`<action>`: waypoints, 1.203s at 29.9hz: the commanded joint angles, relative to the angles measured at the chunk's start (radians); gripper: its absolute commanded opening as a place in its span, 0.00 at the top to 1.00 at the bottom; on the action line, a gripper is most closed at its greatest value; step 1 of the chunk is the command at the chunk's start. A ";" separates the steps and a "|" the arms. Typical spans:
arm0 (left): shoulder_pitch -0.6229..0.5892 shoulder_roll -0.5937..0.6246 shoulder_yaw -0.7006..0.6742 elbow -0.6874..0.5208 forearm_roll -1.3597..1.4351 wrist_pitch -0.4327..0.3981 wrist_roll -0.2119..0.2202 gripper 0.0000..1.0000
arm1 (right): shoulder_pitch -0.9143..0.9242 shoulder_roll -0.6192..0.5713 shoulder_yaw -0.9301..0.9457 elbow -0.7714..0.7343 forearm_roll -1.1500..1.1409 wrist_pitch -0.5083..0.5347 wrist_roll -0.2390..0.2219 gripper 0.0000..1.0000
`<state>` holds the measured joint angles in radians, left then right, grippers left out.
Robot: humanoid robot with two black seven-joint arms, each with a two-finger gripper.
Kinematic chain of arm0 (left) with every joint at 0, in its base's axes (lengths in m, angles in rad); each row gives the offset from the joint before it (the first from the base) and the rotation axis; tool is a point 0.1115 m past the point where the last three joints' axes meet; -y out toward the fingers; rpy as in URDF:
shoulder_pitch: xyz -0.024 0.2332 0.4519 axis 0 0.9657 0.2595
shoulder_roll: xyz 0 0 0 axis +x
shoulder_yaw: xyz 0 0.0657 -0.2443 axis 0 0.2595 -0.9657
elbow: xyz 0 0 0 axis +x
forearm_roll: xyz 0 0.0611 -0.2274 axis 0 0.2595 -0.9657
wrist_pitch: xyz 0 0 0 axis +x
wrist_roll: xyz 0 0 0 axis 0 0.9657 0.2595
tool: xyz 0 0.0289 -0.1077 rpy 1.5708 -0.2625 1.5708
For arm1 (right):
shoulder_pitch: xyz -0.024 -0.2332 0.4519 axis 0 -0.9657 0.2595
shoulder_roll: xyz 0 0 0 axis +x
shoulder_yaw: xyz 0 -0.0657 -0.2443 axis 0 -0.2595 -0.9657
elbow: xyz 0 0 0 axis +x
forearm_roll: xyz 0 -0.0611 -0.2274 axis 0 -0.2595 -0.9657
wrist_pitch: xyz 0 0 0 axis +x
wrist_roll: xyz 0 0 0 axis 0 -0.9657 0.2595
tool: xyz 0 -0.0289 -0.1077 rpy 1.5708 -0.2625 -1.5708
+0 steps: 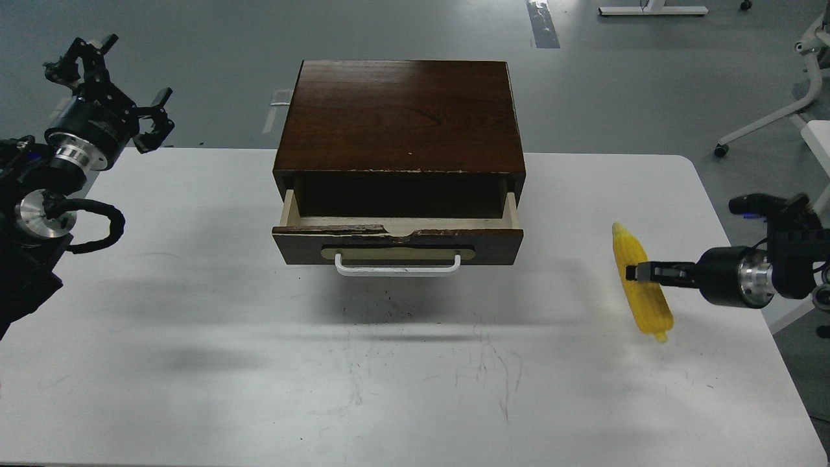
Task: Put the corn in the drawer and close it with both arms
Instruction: 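Grasp the yellow corn cob with the right gripper and lift it, then carry the corn over the open drawer and lower it inside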
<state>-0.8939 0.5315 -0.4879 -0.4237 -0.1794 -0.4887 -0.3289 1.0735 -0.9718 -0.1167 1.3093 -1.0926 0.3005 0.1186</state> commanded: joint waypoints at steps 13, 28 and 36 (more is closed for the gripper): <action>-0.010 0.061 -0.052 0.071 -0.008 0.000 -0.007 0.02 | 0.572 0.158 0.025 -0.001 -0.090 -0.006 0.007 1.00; -0.007 0.091 -0.051 0.074 -0.006 0.000 -0.009 0.02 | 0.562 0.528 -0.012 0.010 -0.628 -0.017 0.041 1.00; -0.007 0.110 -0.051 0.074 -0.008 0.000 -0.012 0.02 | 0.565 0.590 -0.099 0.034 -0.773 -0.017 0.056 1.00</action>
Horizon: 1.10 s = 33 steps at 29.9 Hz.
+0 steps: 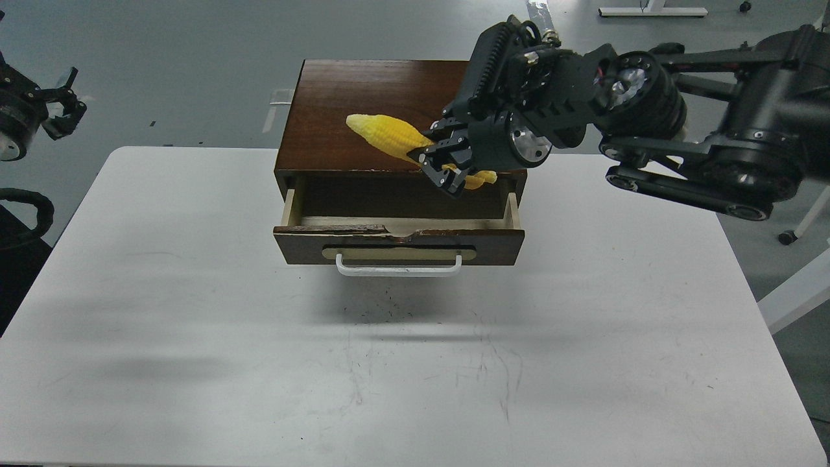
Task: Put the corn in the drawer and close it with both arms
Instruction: 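Carry the corn over the open drawer and lower it inside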
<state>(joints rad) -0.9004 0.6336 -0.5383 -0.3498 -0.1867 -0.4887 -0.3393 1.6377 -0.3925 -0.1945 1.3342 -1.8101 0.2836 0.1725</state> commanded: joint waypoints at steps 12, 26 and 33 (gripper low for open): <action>-0.002 0.015 0.000 0.000 0.001 0.000 -0.003 0.02 | -0.016 0.044 -0.042 0.020 -0.121 -0.001 0.008 0.97; -0.002 0.020 -0.003 0.000 0.004 0.000 0.005 0.02 | -0.033 0.043 -0.036 0.030 -0.115 -0.024 0.008 0.40; -0.003 0.017 0.006 -0.003 0.013 0.000 0.014 0.02 | -0.033 0.038 -0.028 0.027 -0.112 -0.024 0.012 0.35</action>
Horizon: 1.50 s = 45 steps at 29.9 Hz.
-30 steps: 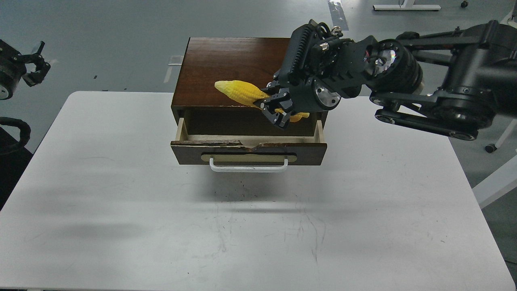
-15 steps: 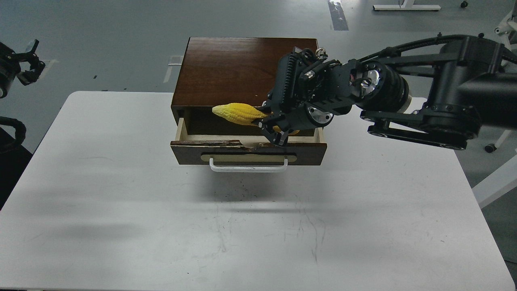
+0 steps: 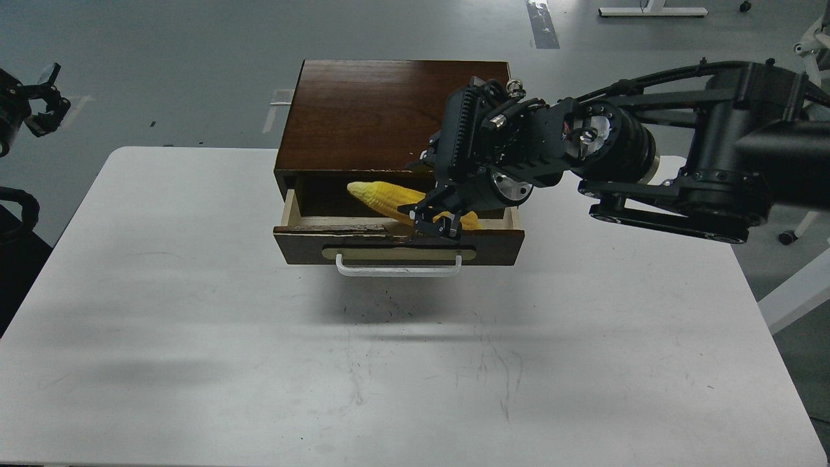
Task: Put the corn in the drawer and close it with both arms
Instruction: 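Carry the corn over the open drawer and lower it inside, then release the corn and withdraw the right gripper upward, then reach the left gripper to the front of the open drawer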
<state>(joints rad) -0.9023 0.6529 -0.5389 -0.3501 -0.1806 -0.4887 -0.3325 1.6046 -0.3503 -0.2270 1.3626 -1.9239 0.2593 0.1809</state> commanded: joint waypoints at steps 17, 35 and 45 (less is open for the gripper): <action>-0.135 -0.016 0.010 -0.039 0.124 0.000 -0.010 0.13 | 0.000 -0.114 0.281 -0.184 0.721 0.012 0.000 0.00; -0.280 -0.110 0.013 -0.305 0.817 0.000 -0.118 0.61 | -0.322 -0.302 0.514 -0.505 1.694 0.006 0.002 0.00; -0.276 -0.047 0.014 -0.737 1.096 0.000 -0.122 1.00 | -0.569 -0.293 0.761 -0.626 1.950 0.011 0.003 0.00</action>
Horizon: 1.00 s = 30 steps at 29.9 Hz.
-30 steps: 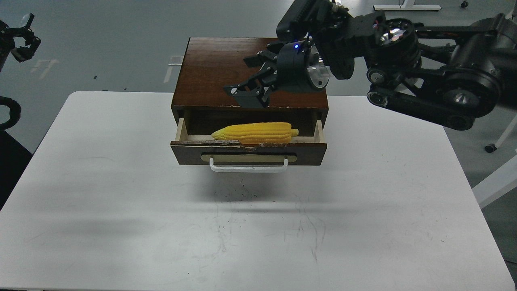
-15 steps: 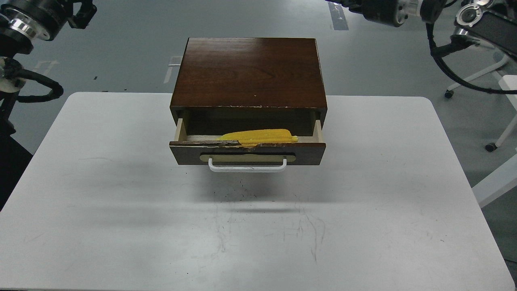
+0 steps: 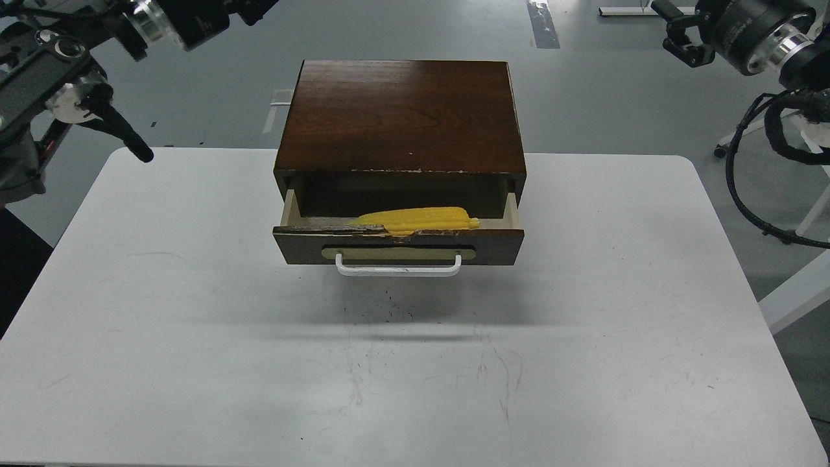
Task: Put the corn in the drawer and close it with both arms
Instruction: 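Reach the left gripper to the front of the open drawer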
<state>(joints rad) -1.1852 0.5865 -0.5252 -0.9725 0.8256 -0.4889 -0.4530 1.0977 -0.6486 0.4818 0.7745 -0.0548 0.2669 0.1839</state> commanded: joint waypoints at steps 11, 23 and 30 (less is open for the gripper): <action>0.016 0.084 0.076 -0.524 0.478 0.000 -0.026 1.00 | -0.272 0.017 0.196 -0.102 0.466 0.124 0.000 0.00; 0.064 0.019 0.313 -0.641 0.978 0.000 -0.032 1.00 | -0.348 0.113 0.202 -0.225 0.527 0.222 -0.001 0.00; 0.068 0.038 0.412 -0.624 1.260 0.000 -0.027 1.00 | -0.351 0.112 0.201 -0.225 0.526 0.222 0.000 0.00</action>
<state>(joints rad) -1.1194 0.6124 -0.1407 -1.6030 1.9782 -0.4887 -0.4813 0.7474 -0.5352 0.6840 0.5493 0.4724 0.4887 0.1832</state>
